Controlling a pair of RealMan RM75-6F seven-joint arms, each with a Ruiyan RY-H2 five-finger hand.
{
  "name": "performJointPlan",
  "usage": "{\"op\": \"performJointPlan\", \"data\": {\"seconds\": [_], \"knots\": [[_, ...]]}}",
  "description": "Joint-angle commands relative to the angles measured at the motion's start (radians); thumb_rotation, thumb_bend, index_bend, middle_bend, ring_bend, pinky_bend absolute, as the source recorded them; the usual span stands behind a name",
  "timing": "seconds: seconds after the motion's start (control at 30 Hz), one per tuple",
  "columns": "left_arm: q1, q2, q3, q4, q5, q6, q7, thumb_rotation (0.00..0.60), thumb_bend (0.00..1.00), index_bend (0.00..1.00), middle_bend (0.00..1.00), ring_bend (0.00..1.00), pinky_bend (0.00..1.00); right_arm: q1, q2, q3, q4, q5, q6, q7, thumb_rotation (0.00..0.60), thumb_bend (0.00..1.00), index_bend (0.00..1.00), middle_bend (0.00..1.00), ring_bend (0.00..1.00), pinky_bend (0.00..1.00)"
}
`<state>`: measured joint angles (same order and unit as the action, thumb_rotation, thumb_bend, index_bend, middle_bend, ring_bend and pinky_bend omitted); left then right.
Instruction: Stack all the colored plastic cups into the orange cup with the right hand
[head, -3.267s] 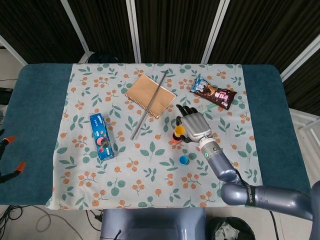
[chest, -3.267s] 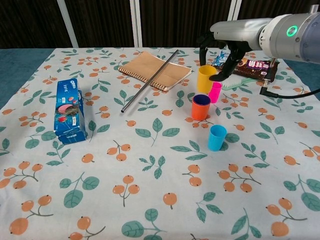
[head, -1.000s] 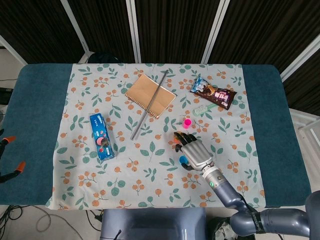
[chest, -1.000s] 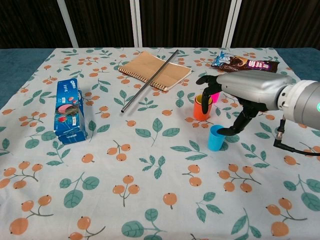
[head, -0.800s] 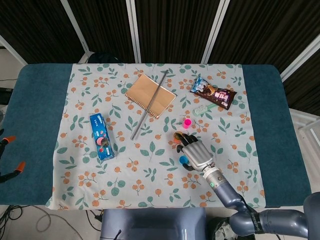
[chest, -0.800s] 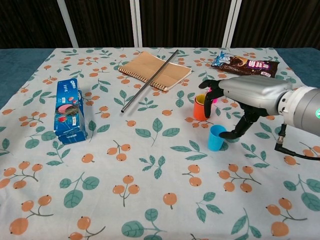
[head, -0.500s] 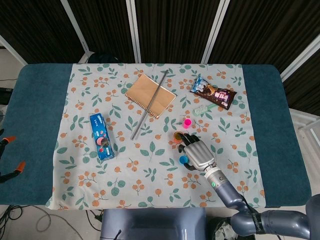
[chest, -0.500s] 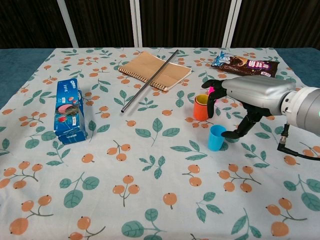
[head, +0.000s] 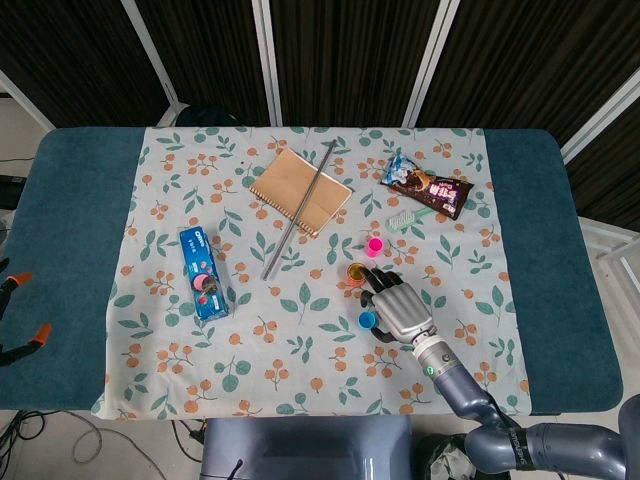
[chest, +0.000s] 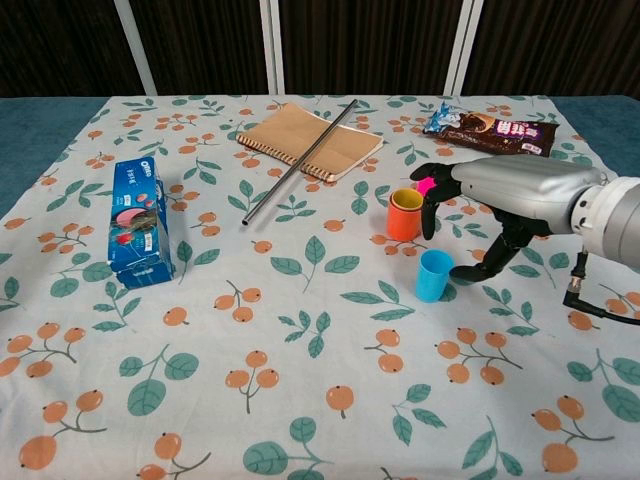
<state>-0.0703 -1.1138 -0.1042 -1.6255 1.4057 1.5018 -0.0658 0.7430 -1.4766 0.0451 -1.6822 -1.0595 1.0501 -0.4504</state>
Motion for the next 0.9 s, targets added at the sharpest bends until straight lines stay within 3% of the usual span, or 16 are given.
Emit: {"op": "performJointPlan", "data": {"seconds": [0.03,0.9], "knots": [[0.000,0.000,-0.001,0.000,-0.002,0.000,-0.001,0.600,0.24,0.21,0.01,0.00,0.00,-0.004,-0.002,0.001,0.005,-0.003,-0.003,0.003,0.600,0.36,0.41,0.00,0.10,0.17],[0.001,0.000,0.000,0.000,-0.003,-0.001,0.002,0.600,0.24,0.21,0.01,0.00,0.00,-0.015,-0.023,0.024,0.032,-0.019,-0.036,0.007,0.600,0.36,0.44,0.00,0.10,0.17]]}}
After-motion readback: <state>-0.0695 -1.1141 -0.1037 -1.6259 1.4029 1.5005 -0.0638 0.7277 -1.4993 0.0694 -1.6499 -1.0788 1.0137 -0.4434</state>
